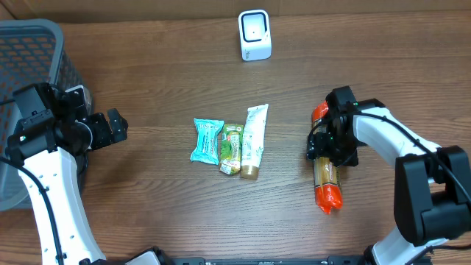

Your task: Scan the item barcode

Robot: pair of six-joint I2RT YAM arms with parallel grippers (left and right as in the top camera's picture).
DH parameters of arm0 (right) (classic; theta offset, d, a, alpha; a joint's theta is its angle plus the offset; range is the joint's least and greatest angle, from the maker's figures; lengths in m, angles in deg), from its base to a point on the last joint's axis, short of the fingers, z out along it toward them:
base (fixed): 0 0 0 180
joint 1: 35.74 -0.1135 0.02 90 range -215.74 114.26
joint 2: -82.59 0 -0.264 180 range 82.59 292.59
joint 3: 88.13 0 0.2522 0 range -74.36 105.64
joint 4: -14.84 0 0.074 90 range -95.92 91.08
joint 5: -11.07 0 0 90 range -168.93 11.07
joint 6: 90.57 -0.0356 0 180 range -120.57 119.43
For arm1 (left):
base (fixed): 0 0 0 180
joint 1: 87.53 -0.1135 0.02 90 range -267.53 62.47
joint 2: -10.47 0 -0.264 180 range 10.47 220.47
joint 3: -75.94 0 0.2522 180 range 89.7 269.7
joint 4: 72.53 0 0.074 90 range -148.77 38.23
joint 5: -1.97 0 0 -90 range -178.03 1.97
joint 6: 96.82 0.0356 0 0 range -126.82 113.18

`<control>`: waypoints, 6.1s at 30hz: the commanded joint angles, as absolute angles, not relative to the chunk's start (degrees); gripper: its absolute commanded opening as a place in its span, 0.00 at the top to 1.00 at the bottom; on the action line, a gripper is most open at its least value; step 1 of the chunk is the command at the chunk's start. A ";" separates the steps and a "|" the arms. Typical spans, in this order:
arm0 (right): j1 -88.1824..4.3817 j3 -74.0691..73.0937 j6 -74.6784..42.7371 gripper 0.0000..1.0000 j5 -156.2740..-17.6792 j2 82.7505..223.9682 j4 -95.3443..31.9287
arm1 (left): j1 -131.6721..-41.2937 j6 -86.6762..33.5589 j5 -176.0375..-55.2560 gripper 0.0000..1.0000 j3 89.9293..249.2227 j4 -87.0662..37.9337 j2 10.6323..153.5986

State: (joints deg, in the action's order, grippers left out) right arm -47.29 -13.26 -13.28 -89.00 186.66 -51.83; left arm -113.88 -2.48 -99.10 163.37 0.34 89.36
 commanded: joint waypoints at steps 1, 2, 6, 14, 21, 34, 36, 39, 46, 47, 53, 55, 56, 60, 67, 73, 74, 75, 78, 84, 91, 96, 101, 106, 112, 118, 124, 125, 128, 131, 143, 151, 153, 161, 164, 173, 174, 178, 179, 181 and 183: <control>-46.96 -17.90 -14.83 0.32 -92.17 187.16 -49.12 | -114.12 -3.64 -98.99 0.00 163.96 0.34 89.65; -46.79 -18.75 -15.64 0.35 -92.17 187.16 -48.48 | -114.12 -3.64 -98.99 0.00 163.96 0.34 89.65; -45.93 -19.89 -15.53 0.38 -93.68 187.16 -47.19 | -114.12 -3.64 -98.99 0.01 163.96 0.34 89.65; -44.93 -15.34 -14.16 0.32 -95.32 183.80 -47.89 | -114.12 -3.64 -98.99 0.00 163.96 0.34 89.65; -45.04 -14.88 -15.53 0.29 -89.72 170.18 -54.89 | -114.12 -3.64 -98.99 0.00 163.96 0.34 89.65; -45.04 -31.25 -15.60 0.28 -94.72 167.36 -42.87 | -114.14 -3.64 -98.99 0.01 163.96 0.34 89.65; -45.04 -32.85 -15.80 0.28 -94.92 167.47 -39.98 | -114.12 -3.64 -98.99 0.00 163.96 0.34 89.67; -45.04 -34.22 -17.15 0.28 -94.94 167.51 -36.42 | -114.12 -3.64 -98.99 0.00 163.96 0.34 89.67; -45.04 -36.19 -17.30 0.28 -94.42 167.51 -30.74 | -114.14 -3.64 -98.99 0.00 163.96 0.34 89.71; -45.04 -36.19 -17.30 0.27 -94.03 167.51 -30.17 | -114.14 -3.64 -98.97 0.00 163.96 0.34 89.71; -45.04 -36.67 -17.30 0.22 -93.35 167.99 -28.99 | -114.10 -3.64 -98.99 0.01 163.96 0.34 89.71; -45.04 -37.11 -17.33 0.22 -93.06 168.80 -28.86 | -114.10 -3.64 -98.99 0.00 163.96 0.34 89.71; -45.04 -37.37 -17.33 0.22 -93.19 169.39 -28.37 | -114.10 -3.64 -98.99 0.01 163.96 0.34 89.71; -45.04 -37.41 -17.35 0.19 -93.19 172.01 -27.15 | -114.19 -3.64 -98.97 0.00 163.96 0.34 89.71; -45.04 -37.41 -19.12 0.47 -96.63 173.15 -27.30 | -114.14 -3.64 -98.99 0.01 163.96 0.34 89.71; -45.04 -37.37 -21.65 0.96 -97.44 173.13 -27.46 | -114.14 -3.64 -98.99 0.00 163.96 0.34 89.71; -44.91 -36.98 -21.61 0.96 -98.46 173.04 -27.39 | -114.14 -3.64 -98.99 0.01 163.96 0.36 89.71; -44.80 -36.39 -21.57 0.96 -99.45 172.95 -27.48 | -114.14 -3.64 -98.97 0.00 163.96 0.34 89.71; -44.34 -33.61 -18.31 0.96 -104.39 172.25 -28.86 | -114.14 -3.64 -98.99 0.00 163.96 0.36 89.71; -44.18 -22.71 -7.32 0.96 -117.11 170.24 -37.34 | -114.14 -3.64 -98.99 0.00 163.96 0.34 89.71; -44.25 -10.97 0.01 0.96 -126.81 169.68 -47.67 | -114.14 -3.64 -98.99 0.01 163.96 0.34 89.71; -44.82 -4.89 6.65 0.96 -132.49 169.68 -55.11 | -114.14 -3.64 -98.99 0.00 163.96 0.34 89.71; -46.41 2.17 11.96 0.96 -136.12 169.68 -62.54 | -114.14 -3.64 -98.97 0.00 163.96 0.34 89.71; -46.65 8.18 11.94 0.96 -136.52 168.91 -64.88 | -114.14 -3.64 -98.99 0.01 163.96 0.34 89.71; -46.65 12.00 11.92 0.96 -136.93 168.15 -64.74 | -114.14 -3.64 -98.99 0.00 163.96 0.34 89.71; -46.68 11.96 11.85 0.96 -134.94 168.15 -63.85 | -114.14 -3.64 -98.97 0.00 163.96 0.34 89.71; -51.13 10.19 2.65 0.96 -111.31 170.03 -53.73 | -114.14 -3.64 -98.99 0.00 163.96 0.36 89.71; -52.73 10.19 0.66 0.96 -102.96 170.99 -51.83 | -114.14 -3.64 -98.99 0.00 163.96 0.34 89.71; -56.38 10.19 -3.25 0.96 -81.94 173.63 -46.87 | -114.14 -3.64 -98.99 0.00 163.96 0.34 89.73; -59.42 10.19 -3.23 0.96 -61.44 176.80 -39.85 | -114.14 -3.64 -98.99 0.01 163.96 0.34 89.71; -61.78 10.23 53.08 0.96 -33.07 199.20 18.81 | -114.14 -3.64 -98.99 0.00 163.96 0.36 89.73; -61.25 10.85 71.52 0.96 -35.54 212.93 42.14 | -114.14 -3.64 -98.99 0.00 163.96 0.36 89.73; -61.06 11.41 71.94 0.96 -35.69 215.07 43.23 | -114.14 -3.64 -98.99 0.00 163.96 0.34 89.73; -60.36 11.65 70.17 0.96 -36.28 216.45 43.84 | -114.14 -3.64 -98.99 0.00 163.96 0.34 89.73; -60.36 11.65 70.19 0.96 -36.89 216.45 44.04 | -114.14 -3.64 -98.99 0.00 163.96 0.34 89.73; -59.99 12.72 70.19 0.96 -38.75 216.47 48.96 | -114.14 -3.64 -98.99 0.00 163.96 0.34 89.73; -59.86 13.38 70.19 0.96 -39.03 216.47 48.98 | -114.14 -3.64 -98.99 0.00 163.96 0.34 89.73; -59.24 16.03 70.17 0.96 -42.92 216.54 48.67 | -114.14 -3.64 -98.99 0.00 163.96 0.34 89.73; -59.11 16.70 70.17 0.96 -43.82 216.71 48.30 | -114.14 -3.64 -98.99 0.00 163.96 0.34 89.73; -58.83 19.46 70.17 0.96 -45.13 217.76 47.58 | -114.14 -3.64 -98.99 0.00 163.96 0.36 89.73; -58.65 22.58 70.19 0.96 -45.22 219.31 46.44 | -114.14 -3.64 -98.99 0.01 163.96 0.34 89.73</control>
